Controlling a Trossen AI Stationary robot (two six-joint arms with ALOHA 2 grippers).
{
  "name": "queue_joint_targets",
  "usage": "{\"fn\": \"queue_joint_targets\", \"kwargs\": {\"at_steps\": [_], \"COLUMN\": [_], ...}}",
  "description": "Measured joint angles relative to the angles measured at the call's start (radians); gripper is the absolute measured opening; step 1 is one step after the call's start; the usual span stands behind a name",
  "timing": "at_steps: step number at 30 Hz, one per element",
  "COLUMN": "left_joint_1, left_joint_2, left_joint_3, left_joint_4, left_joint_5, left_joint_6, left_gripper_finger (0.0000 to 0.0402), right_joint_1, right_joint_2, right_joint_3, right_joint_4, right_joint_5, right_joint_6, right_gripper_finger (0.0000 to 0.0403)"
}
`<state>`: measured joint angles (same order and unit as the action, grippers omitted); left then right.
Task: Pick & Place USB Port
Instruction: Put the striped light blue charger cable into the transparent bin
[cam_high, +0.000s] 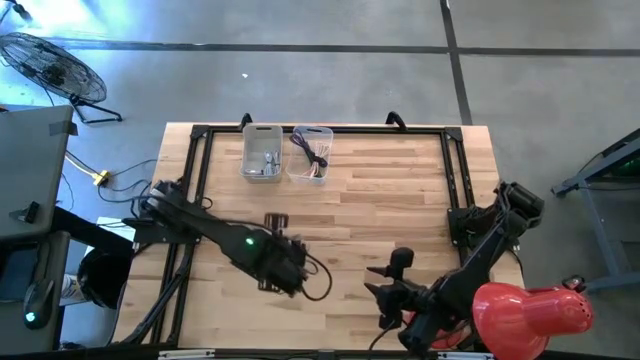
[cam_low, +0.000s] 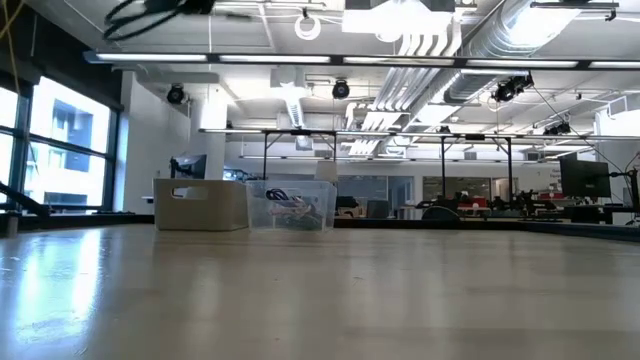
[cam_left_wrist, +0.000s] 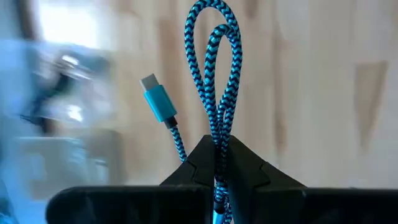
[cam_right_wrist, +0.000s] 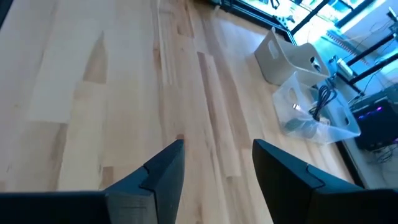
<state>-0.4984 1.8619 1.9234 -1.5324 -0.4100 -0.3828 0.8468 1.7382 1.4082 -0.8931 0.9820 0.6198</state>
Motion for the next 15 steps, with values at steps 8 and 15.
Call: {"fn": "queue_joint_targets", "kwargs": {"at_steps": [8, 15], "left_joint_1": [0.000, 0.001], "left_joint_2": [-0.185, -0.403], "left_joint_3": [-0.030, -0.325], "left_joint_4": [-0.011, 0.115], "left_joint_5": [-0.236, -0.283], "left_joint_6": [0.095, 0.100], "left_gripper_finger": [0.0011, 0.0011], "right_joint_1": [-0.089, -0.154], "right_joint_2": [0.000, 0.000], "right_joint_3": [0.000, 0.000], "right_joint_4": [0.237, 0.481], "right_joint_5": [-0.140, -0.126], "right_joint_6": [-0.311, -0.592], "right_gripper_finger": [0.0181, 0.0181]}}
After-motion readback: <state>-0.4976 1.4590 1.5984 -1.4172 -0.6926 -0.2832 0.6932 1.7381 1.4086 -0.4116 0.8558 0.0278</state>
